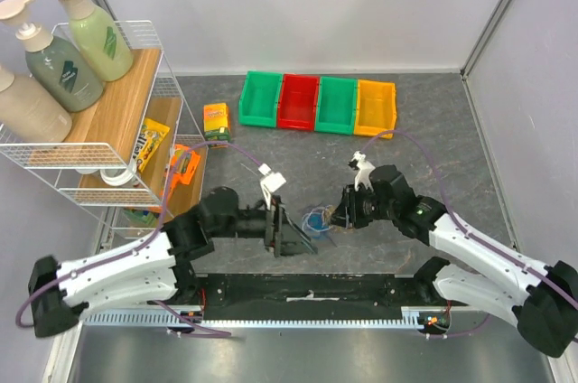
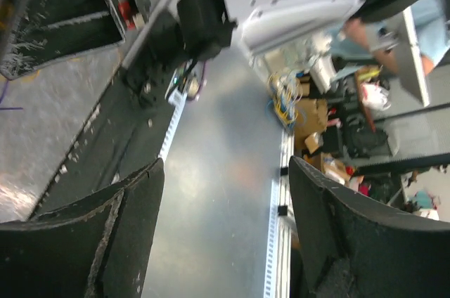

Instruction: Untangle the cables

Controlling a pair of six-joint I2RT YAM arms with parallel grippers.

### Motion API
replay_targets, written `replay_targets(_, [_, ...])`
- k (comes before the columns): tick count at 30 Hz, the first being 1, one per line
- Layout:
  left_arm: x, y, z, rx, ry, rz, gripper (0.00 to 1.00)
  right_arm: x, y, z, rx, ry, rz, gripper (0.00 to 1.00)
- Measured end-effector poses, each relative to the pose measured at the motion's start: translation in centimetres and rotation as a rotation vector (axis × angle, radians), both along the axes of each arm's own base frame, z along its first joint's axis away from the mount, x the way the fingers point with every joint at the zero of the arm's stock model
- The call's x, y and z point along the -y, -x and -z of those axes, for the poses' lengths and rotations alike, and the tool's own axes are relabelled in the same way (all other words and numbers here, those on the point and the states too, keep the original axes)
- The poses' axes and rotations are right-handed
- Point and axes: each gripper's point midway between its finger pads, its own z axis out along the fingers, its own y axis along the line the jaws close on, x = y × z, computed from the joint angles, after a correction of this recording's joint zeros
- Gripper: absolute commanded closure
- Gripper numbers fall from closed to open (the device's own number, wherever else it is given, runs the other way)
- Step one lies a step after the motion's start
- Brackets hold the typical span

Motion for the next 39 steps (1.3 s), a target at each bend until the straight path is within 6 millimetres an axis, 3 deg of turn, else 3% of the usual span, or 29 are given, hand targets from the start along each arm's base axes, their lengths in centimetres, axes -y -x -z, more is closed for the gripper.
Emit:
replay_targets(2, [1.5,1.8,1.8,-0.023,-0.060,0.042,0.23,-0.2,1.5,1.0,-0.045,0.024,-0.055,0.45])
replay_targets(6, [2.6,3.9,2.5,-0.003,-0.086,0.042,0.23,1.5,1.1,1.5,-0.002,0.107,-0.013,0.44])
replay_targets(8, [2.7,3.4,2.7,0.006,-0.102,-0.025,0.24,2.4,0.8,1.7,0.014,0.145,0.027,0.46])
replay_targets(11, [2.4,1.5,4.5,-0.015,-0.178,-0.149,0.31,2.8,0.8,2.3,-0.001,0.168,0.043,0.60])
replay_targets(16, [1.6,-1.3,10.8,-0.027,-0.454,-0.309,0.36,2.3,1.5,3.7,-0.035,0.151,0.005,0.62])
replay_targets(19, [1.2,-2.2,12.8,0.019,-0.567,-0.341,0.36,1.8,2.2,4.0,-0.041,0.129,-0.033,0.62])
replay_targets(21, [1.0,-3.0,13.4,0.043,-0.603,-0.354,0.34,1.6,2.6,4.2,-0.046,0.118,-0.054,0.62])
replay_targets(24, [0.2,-5.1,13.6,0.032,-0.608,-0.385,0.16,1.2,3.3,4.4,-0.055,0.087,-0.081,0.61])
replay_targets(26, [-0.1,-6.6,13.4,0.028,-0.579,-0.407,0.13,1.0,4.1,4.6,-0.059,0.053,-0.097,0.61])
replay_targets(31, [-0.8,-8.4,13.6,0.005,-0.515,-0.383,0.28,0.5,5.4,4.6,-0.079,-0.030,-0.110,0.61])
replay_targets(34, [-0.8,-9.3,13.8,-0.002,-0.461,-0.352,0.29,0.1,5.6,4.5,-0.085,-0.056,-0.115,0.61])
replay_targets(36, [-0.5,-9.3,13.9,0.021,-0.445,-0.314,0.30,-0.2,5.5,4.3,-0.084,-0.067,-0.118,0.62])
replay_targets(39, [0.4,-8.7,14.1,0.102,-0.429,-0.217,0.38,-0.4,5.6,4.6,-0.095,-0.065,-0.126,0.61])
